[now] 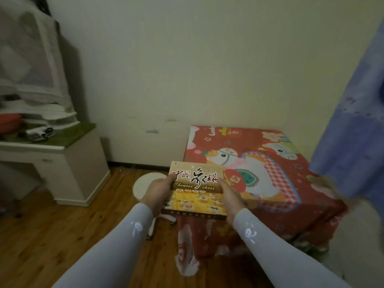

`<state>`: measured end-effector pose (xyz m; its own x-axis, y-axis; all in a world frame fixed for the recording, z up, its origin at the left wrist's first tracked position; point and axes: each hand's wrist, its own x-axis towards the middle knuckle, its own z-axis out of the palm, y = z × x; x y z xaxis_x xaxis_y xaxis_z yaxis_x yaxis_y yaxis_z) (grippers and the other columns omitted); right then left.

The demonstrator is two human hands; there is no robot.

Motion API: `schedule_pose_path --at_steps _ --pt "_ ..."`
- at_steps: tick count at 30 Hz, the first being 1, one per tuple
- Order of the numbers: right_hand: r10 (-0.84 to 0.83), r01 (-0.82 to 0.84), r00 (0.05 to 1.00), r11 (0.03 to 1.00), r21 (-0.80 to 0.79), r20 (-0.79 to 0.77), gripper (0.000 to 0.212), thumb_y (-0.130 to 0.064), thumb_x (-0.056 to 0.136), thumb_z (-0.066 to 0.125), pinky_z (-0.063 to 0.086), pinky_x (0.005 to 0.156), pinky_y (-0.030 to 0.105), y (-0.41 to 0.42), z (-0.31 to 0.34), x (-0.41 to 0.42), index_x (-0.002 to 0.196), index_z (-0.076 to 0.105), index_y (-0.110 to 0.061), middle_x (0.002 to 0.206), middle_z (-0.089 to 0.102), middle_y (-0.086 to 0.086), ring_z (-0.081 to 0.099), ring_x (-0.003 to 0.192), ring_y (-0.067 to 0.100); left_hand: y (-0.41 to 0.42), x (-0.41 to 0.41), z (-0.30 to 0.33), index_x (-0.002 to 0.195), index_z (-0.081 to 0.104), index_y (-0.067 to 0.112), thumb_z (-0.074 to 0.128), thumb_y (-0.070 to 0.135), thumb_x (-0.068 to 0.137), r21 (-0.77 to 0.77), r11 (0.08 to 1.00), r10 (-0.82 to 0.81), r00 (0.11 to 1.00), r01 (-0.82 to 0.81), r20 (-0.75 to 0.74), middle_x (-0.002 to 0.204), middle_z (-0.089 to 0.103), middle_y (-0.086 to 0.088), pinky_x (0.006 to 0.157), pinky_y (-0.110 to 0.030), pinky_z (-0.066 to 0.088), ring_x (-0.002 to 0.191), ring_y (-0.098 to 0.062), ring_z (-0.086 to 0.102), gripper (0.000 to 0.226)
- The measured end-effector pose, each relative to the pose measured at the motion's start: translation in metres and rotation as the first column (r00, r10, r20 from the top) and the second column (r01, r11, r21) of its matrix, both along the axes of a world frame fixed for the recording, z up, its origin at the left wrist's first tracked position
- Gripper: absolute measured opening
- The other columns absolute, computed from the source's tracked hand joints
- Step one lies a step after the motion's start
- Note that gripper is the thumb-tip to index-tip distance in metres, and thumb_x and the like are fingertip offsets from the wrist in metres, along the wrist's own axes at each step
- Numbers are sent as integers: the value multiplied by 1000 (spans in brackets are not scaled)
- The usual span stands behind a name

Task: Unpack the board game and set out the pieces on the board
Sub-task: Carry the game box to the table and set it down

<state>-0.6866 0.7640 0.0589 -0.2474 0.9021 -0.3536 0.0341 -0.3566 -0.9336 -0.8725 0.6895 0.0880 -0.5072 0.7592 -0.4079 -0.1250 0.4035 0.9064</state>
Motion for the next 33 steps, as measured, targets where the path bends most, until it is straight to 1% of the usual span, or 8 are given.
schedule_pose_path --at_steps 5,11,13,18,22,25,30,33 --pt "-16 16 1000 1000 1 20 44 -55 93 46 33 87 35 75 -12 -117 119 65 -25 127 54 -2 52 94 15 75 -112 -7 95 67 6 57 39 93 53 999 -8 1000 7 24 75 74 -12 83 -52 57 72 -32 72 35" --pt "-56 54 997 997 -54 -49 39 -55 87 54 56 82 39 147 1 -230 111 67 -26 106 70 3 68 92 23 154 -226 4 92 66 6 58 39 93 52 998 -29 999 28 30 68 74 -10 74 -44 60 66 -29 72 34" --pt "-66 63 996 997 -50 -64 35 -54 86 55 57 84 47 178 3 -263 104 71 -28 104 71 6 69 92 28 187 -261 7 96 67 6 59 41 93 54 998 -39 999 37 34 73 74 -11 72 -44 60 67 -30 72 36" --pt "-74 71 996 996 -54 -43 49 -59 81 53 57 83 39 252 2 -317 110 70 -23 107 71 5 69 93 24 265 -320 4 99 66 5 59 41 92 34 997 -66 995 63 72 78 75 -13 62 -40 60 65 -29 72 37" --pt "-129 128 991 991 -42 -45 42 -53 88 53 54 74 33 324 -8 -343 113 67 -22 104 68 3 65 92 21 343 -346 1 102 66 3 57 40 94 26 993 -115 992 114 49 78 75 -13 72 -46 60 68 -30 72 39" --pt "-149 147 987 988 -43 -53 45 -56 87 52 50 81 35 394 -19 -354 116 65 -23 109 65 2 61 95 19 417 -359 -5 102 66 2 56 40 94 17 992 -129 991 128 44 91 74 -17 81 -54 57 78 -35 71 39" --pt "-192 185 978 978 -97 -77 66 -67 65 65 50 88 43 498 -19 -363 115 68 -24 113 66 5 63 97 29 532 -363 -2 97 66 4 54 37 96 0 984 -176 984 176 29 84 71 -16 71 -46 58 68 -32 69 35" --pt "-285 277 952 957 -81 -113 51 -56 74 63 55 72 41 559 -15 -349 101 74 -15 89 71 9 67 76 29 605 -351 5 88 67 5 56 33 94 27 969 -247 967 246 56 73 69 -13 66 -44 58 57 -27 66 31"
